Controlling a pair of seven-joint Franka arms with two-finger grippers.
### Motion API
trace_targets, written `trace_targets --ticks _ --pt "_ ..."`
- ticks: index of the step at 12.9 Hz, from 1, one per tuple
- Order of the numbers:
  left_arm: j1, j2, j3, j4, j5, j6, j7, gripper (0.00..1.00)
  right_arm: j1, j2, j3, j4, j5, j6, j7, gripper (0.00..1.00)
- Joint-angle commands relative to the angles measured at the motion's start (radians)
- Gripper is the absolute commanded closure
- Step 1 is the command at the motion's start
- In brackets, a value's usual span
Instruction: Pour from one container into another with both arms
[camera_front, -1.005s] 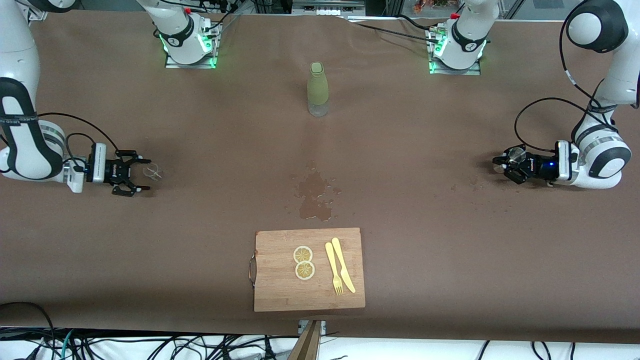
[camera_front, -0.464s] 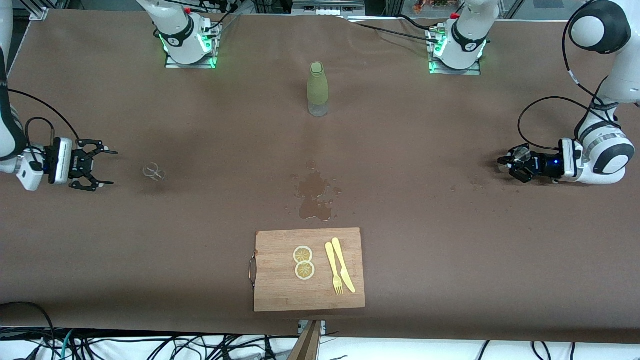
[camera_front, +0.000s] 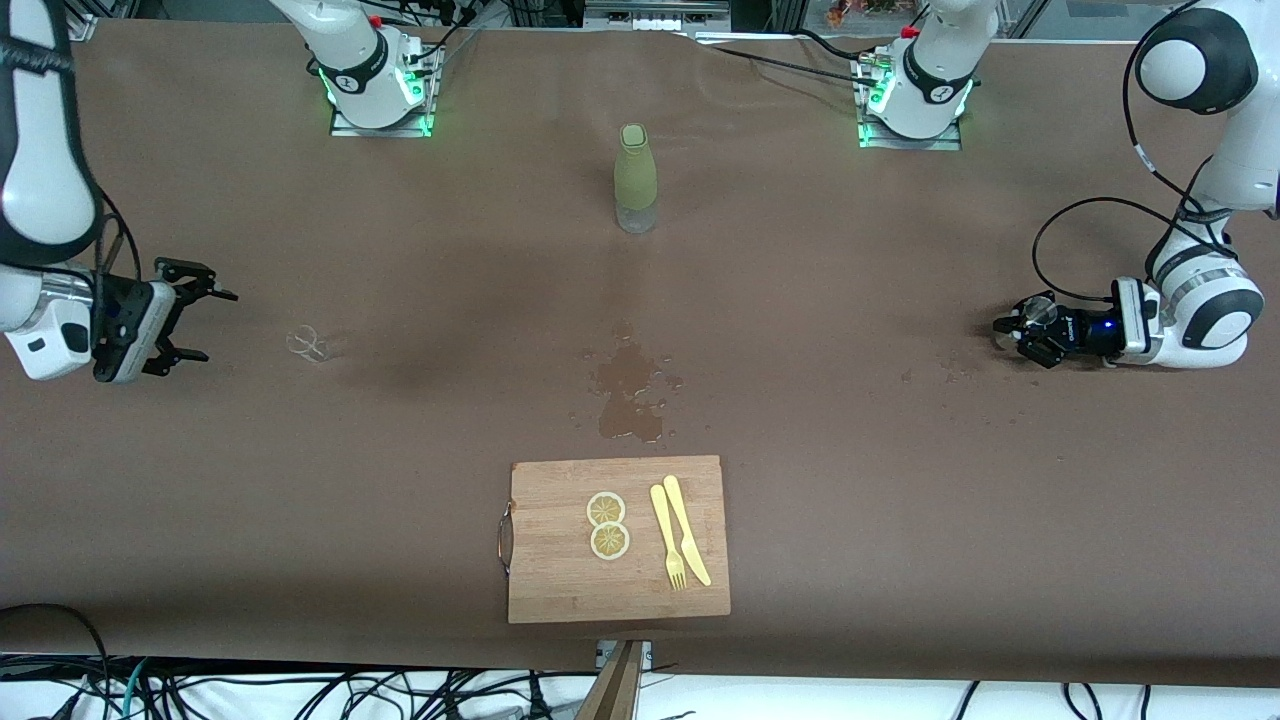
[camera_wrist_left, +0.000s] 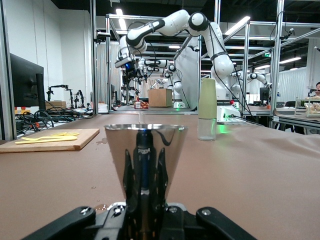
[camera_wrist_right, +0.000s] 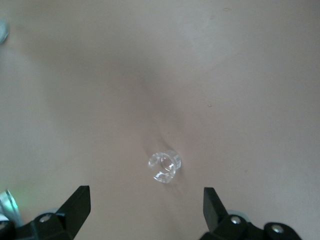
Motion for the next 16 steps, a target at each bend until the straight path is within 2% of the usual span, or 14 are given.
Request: trace_targets --ticks 1,4,8,12,16 --pt "0.004 0.032 -0.004 0.037 0.015 -0.006 0.115 1.0 0.061 -0.038 -0.005 -0.017 -0.073 0.059 0.253 0.0" --pt "0.006 0.038 -0.004 0.039 0.01 0.003 0.141 1.0 0.141 -0.041 0.013 0.012 -0.208 0.073 0.58 0.0" --pt "0.004 0.052 -0.004 0.051 -0.004 0.005 0.18 1.0 0.159 -0.053 0.122 0.024 -0.317 0.073 1.021 0.0" --pt "0.001 0.058 -0.004 0.051 -0.017 0.003 0.255 1.0 0.117 -0.12 0.14 0.023 -0.308 0.047 1.267 0.0" --pt "-0.003 0.074 -0.004 0.054 -0.017 0.003 0.292 1.0 0.043 -0.224 0.157 0.024 -0.305 -0.082 1.327 0.0"
